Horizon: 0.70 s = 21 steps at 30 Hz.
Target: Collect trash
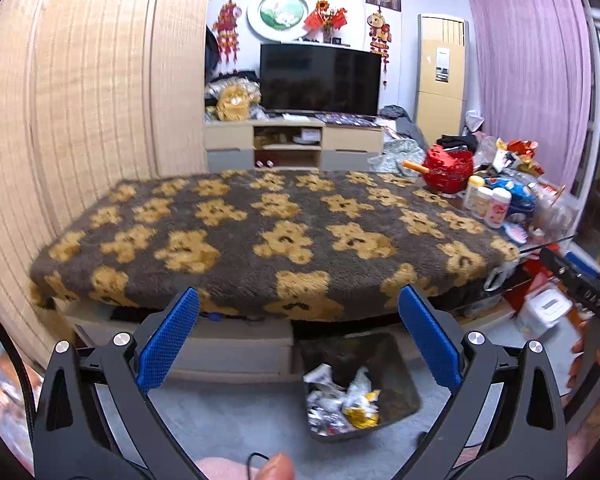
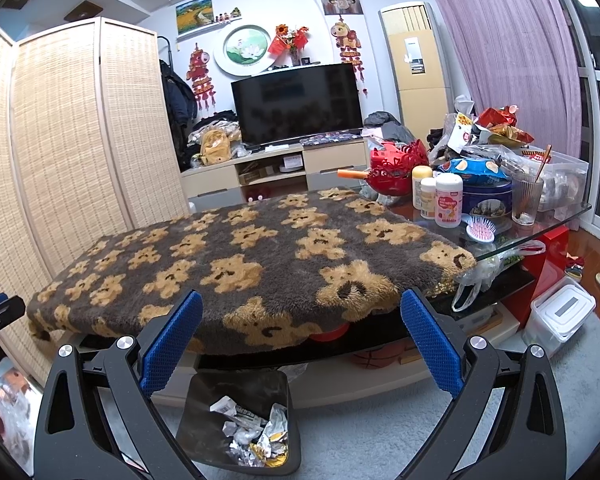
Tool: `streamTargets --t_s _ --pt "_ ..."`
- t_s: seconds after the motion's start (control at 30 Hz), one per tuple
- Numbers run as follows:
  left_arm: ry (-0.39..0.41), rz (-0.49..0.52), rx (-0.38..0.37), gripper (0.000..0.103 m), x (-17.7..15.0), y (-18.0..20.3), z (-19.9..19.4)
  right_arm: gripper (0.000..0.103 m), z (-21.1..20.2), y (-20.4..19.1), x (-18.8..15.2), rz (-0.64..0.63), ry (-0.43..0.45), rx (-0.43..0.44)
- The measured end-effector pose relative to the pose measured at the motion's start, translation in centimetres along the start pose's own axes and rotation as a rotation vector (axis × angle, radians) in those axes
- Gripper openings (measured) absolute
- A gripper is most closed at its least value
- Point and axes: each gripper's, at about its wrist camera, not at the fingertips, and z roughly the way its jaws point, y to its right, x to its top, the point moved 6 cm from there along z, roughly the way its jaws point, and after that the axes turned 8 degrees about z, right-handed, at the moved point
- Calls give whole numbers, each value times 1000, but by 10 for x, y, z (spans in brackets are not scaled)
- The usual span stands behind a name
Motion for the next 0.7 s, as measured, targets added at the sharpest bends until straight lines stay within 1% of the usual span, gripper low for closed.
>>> streamTargets --t_s 0.07,0.2,0.4,0.63,0.7 --pt "2 -12 -10 95 -1 0 0 100 0 -1 -1 1 -1 0" --pt "28 10 13 95 0 3 -3 100 0 0 0 0 0 0" --pt "32 23 40 95 1 4 -5 100 0 0 0 0 0 1" --pt "8 23 70 95 0 -1 -4 100 0 0 0 2 -1 0" --pt "-4 16 52 95 -2 -1 -3 100 0 0 0 1 0 0"
